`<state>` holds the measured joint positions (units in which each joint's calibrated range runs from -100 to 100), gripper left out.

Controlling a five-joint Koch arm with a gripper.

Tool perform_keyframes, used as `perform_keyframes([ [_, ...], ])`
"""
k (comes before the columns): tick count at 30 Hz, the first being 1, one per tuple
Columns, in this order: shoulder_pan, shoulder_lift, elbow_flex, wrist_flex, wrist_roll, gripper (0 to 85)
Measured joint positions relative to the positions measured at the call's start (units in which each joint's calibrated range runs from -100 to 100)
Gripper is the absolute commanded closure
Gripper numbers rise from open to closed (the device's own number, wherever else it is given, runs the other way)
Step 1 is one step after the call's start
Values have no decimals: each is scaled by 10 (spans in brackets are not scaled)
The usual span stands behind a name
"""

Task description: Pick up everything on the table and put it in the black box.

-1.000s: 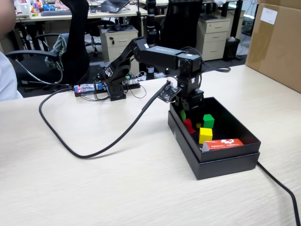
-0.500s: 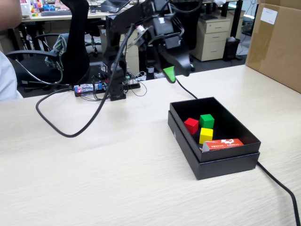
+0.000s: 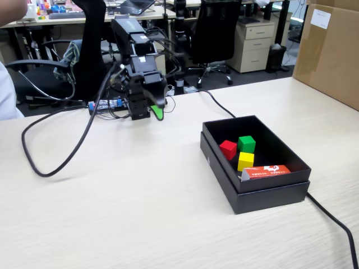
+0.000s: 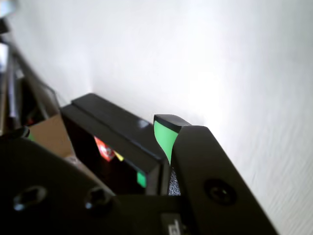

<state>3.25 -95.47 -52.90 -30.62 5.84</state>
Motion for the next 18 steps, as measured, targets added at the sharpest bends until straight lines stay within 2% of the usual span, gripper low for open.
perform_keyframes([
  [3,-3,-25,-113,88,-11,359],
  [10,-11,-32,-249,189,-32,343],
  [13,-24,-34,-372,324,-63,342],
  [15,-27,-36,-404,369,-71,342],
  [18,-27,-36,-431,406,-73,348],
])
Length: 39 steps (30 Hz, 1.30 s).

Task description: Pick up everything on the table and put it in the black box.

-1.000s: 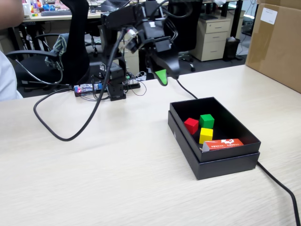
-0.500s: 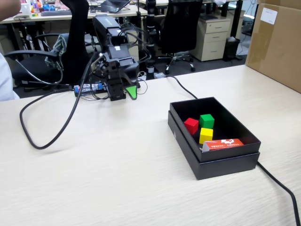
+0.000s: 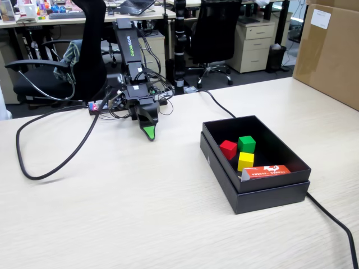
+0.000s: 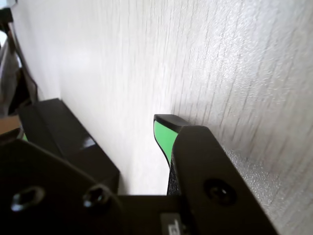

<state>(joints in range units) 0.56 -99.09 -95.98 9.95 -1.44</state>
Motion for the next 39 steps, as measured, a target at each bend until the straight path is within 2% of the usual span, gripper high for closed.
perform_keyframes([
  [39,-7,18,-8,-21,-2,355],
])
